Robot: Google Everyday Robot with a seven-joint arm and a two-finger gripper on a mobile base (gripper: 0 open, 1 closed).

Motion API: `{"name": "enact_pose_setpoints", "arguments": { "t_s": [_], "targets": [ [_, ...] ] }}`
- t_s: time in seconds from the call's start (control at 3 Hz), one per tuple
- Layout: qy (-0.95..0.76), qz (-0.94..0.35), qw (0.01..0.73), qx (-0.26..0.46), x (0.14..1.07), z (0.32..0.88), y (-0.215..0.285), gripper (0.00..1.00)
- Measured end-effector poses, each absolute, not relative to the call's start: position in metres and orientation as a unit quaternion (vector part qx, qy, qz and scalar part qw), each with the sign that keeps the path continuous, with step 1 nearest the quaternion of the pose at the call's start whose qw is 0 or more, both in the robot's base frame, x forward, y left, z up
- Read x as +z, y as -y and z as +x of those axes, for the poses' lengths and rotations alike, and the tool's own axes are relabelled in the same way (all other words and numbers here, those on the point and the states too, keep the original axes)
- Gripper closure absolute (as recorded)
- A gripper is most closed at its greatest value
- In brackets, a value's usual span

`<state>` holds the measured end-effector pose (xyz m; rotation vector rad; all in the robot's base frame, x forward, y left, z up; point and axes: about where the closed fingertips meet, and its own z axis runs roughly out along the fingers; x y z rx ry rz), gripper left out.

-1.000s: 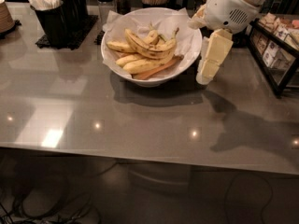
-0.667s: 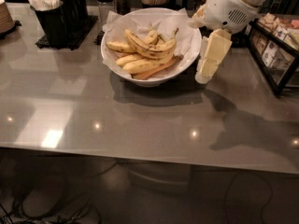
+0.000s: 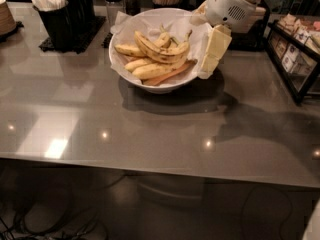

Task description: Pick banana from white bowl

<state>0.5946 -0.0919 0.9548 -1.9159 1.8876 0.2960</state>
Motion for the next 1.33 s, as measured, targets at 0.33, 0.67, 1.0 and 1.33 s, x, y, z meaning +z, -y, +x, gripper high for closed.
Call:
{"name": "enact_pose_setpoints", "arguments": {
  "t_s": [0.33,0.67,1.0,1.33],
  "targets": [
    [-0.678,-0.689,0.239,0.099,0.97,0.605,0.089,0.19],
    [-0.678,-0.689,0.239,0.099,0.969,0.605,0.089,0.38],
    [-0.67,-0.694,0.244,0.103,0.966,0.614,0.079,0.3],
    [-0.649,-0.712,0.243,0.117,0.958,0.631,0.057,0.18]
  ]
}}
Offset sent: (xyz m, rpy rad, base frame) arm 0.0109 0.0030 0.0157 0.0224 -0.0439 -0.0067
